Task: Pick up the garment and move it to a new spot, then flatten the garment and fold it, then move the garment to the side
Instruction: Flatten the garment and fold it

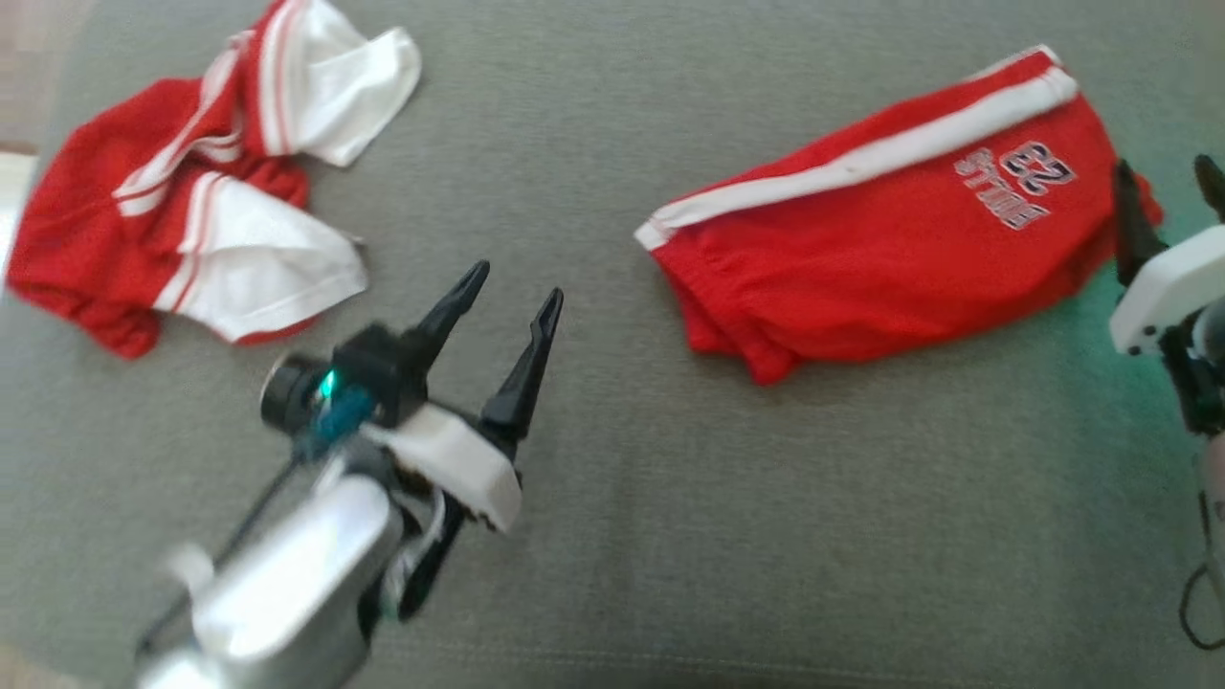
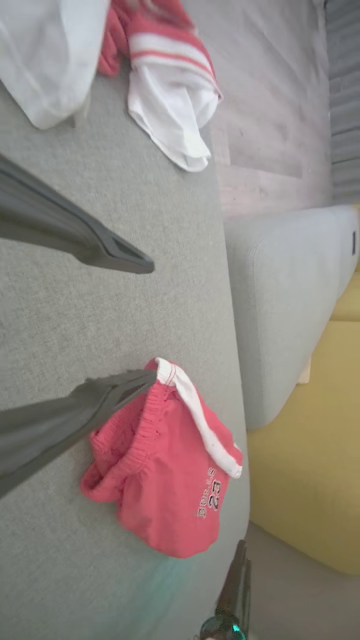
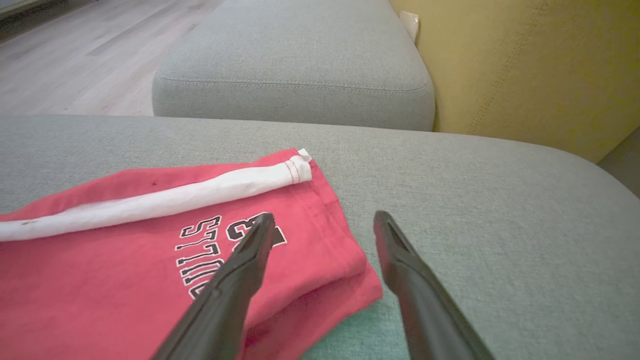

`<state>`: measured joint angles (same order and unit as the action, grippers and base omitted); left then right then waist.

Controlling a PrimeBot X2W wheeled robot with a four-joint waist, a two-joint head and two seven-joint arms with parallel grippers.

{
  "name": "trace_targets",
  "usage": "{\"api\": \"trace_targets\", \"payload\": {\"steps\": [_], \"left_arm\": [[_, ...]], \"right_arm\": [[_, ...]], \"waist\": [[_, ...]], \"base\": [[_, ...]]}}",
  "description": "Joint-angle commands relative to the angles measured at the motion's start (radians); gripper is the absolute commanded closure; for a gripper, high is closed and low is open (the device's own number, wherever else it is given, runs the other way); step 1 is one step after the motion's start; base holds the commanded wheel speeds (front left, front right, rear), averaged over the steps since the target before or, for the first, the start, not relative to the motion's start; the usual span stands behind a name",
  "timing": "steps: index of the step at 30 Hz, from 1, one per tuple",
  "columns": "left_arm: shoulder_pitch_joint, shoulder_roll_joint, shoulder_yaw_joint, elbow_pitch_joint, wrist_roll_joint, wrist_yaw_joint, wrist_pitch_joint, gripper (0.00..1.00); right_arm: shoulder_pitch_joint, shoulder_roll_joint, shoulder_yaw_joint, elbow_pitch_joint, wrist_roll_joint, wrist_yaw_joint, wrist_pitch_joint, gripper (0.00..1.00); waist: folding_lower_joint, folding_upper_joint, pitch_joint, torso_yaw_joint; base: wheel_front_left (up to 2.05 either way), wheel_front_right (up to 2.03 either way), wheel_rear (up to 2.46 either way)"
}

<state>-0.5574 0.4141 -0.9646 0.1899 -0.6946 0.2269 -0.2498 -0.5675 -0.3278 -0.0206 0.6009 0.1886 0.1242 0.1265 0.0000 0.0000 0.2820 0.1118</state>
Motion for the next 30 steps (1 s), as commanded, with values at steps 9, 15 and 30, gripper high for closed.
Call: {"api": "trace_targets", "payload": {"steps": [9, 15, 30], "left_arm": [[0.263, -0.119, 0.271, -0.180, 0.249, 0.069, -0.012, 0.00], [0.337, -0.178, 0.317, -0.199, 0.331, 0.032, -0.012, 0.00], [0.366, -0.253, 0.412, -0.183, 0.469, -0.083, -0.012, 0.00]], "right_arm": [[-0.053, -0.097, -0.052, 0.085, 0.011, 0.007, 0.034, 0.00], [-0.080, -0.151, -0.122, 0.180, -0.030, 0.007, 0.055, 0.00], [-0.159, -0.139, -0.183, 0.395, -0.026, 0.007, 0.106, 1.00]], "waist": [[0.0000, 0.0000, 0.020, 0.165], [0.0000, 0.0000, 0.037, 0.222], [0.0000, 0.0000, 0.048, 0.182]], "base": [[0.00, 0.00, 0.00], [0.00, 0.00, 0.00], [0.00, 0.00, 0.00]]}}
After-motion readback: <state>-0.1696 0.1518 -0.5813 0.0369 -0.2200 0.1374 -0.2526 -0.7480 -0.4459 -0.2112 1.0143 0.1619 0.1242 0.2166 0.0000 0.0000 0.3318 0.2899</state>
